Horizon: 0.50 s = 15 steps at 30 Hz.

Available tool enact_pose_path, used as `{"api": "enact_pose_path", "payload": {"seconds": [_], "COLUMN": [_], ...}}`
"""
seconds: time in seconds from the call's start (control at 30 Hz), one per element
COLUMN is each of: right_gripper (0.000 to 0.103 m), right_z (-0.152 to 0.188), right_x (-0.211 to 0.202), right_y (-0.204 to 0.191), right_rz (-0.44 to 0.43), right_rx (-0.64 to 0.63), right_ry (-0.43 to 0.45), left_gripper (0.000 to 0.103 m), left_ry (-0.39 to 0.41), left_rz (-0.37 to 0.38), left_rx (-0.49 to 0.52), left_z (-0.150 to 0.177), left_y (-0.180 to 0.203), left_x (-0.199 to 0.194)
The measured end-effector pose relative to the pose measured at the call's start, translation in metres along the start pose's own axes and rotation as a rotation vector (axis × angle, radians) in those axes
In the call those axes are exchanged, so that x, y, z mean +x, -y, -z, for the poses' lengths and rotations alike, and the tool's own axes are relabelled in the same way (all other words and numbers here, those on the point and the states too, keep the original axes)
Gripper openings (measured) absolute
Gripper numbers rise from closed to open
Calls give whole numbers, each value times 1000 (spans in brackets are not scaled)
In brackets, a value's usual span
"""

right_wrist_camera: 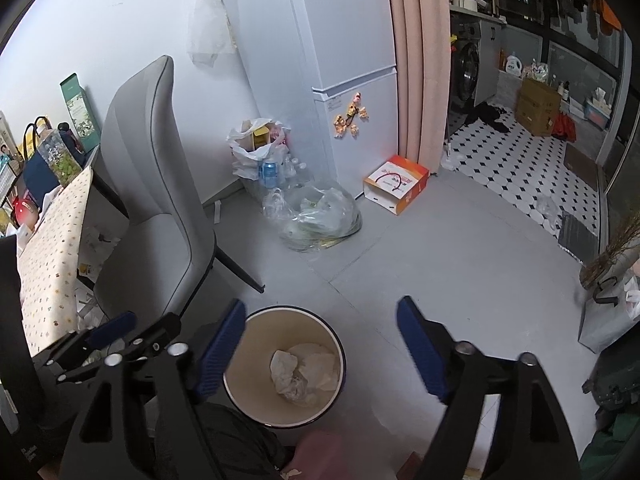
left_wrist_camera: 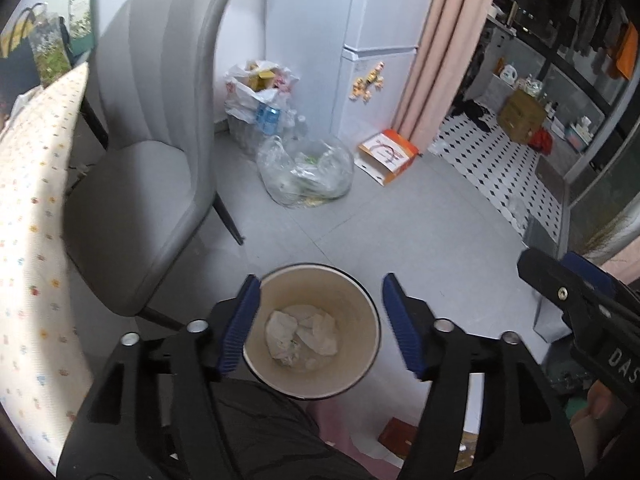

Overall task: Collect trash
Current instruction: 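Open the left gripper over the bin to drop the mask, then move both open grippers back over the table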

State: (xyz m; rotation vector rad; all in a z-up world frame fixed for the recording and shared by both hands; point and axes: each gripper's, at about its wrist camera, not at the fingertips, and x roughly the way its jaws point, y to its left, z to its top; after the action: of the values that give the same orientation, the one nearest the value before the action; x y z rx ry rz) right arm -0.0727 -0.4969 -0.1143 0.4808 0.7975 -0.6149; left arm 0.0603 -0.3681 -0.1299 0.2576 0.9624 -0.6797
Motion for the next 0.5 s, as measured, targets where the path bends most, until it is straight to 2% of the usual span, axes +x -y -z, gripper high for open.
{"api": "enact_pose_path", "payload": {"seconds": [0.2,0.5], "right_gripper": [95,95], "right_z": [-3,1], "right_x": [-11,-26], "right_y": [-25,-86], "right_rz": [-17,-92], "right_rx": [-38,-107], "right_ry": [27,44], "left_gripper": [89,97], "left_ry": [81,186], "left_rz": [-87,-208], "left_rx": [-50,-192], "left_z": [-6,-1], "left_y": [-34,-106], "left_x": [-31,-82]}}
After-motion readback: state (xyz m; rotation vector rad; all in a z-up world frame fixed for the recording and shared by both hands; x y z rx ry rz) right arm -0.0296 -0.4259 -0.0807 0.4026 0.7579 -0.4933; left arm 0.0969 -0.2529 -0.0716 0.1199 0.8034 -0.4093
